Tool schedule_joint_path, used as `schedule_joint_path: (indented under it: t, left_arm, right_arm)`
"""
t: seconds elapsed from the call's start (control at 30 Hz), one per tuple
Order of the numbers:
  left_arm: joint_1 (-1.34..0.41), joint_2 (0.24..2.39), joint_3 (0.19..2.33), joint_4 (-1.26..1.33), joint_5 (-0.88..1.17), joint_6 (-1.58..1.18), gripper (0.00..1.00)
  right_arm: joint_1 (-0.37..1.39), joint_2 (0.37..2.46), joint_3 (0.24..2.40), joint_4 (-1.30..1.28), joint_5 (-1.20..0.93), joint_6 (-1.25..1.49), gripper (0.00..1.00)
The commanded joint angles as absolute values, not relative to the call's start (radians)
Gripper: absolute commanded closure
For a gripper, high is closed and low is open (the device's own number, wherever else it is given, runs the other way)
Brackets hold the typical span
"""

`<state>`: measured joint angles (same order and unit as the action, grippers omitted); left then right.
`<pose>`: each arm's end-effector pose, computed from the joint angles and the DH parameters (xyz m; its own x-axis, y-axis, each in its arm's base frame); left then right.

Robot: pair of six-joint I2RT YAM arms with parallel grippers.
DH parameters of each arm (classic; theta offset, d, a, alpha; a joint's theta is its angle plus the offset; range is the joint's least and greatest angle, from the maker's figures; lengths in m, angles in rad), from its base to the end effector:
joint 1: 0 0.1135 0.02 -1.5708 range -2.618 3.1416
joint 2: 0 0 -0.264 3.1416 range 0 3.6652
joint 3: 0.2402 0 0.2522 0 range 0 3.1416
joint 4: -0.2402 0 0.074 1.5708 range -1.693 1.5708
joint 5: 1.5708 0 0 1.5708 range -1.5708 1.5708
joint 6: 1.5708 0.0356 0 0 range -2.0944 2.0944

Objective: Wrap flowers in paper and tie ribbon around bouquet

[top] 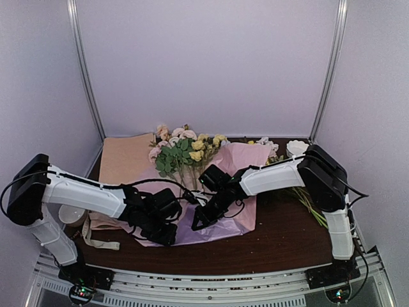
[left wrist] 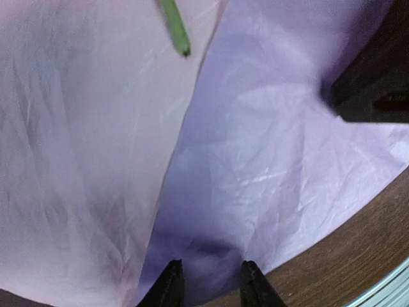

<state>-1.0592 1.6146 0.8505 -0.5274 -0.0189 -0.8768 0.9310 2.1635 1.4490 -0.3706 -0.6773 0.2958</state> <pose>0.1377 -0.2439 0.1457 -0.9692 0.1564 -0.1903 0.1943 0.9603 -0.2003 0.2444 0.3658 0.1273 -0.7382 -0.6114 -0.2850 -0.6112 0.4274 0.6662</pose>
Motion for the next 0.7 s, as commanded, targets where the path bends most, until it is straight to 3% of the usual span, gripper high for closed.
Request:
schedule_joint_path:
  t: [0.0,0.27,0.67]
  left_arm:
    - [-1.117,1.629,0.844,-0.81,-0.071,-0.935,0.66]
    - [-1.176,1.685,0.798,-0.903,-0.135,-1.035,0.67]
    - [-1.178,1.459,0.732,-0.956,-0.12,-1.096,0.68]
  right_arm:
    - [0.929,2.164,1.421,-0.417,-0.614,0.298,1.0]
    - [0.93,2.159,1.412,-0.413,-0.617,0.296,1.0]
    - [0.933,2.152,1.407,-0.413,-0.612,0.291,1.0]
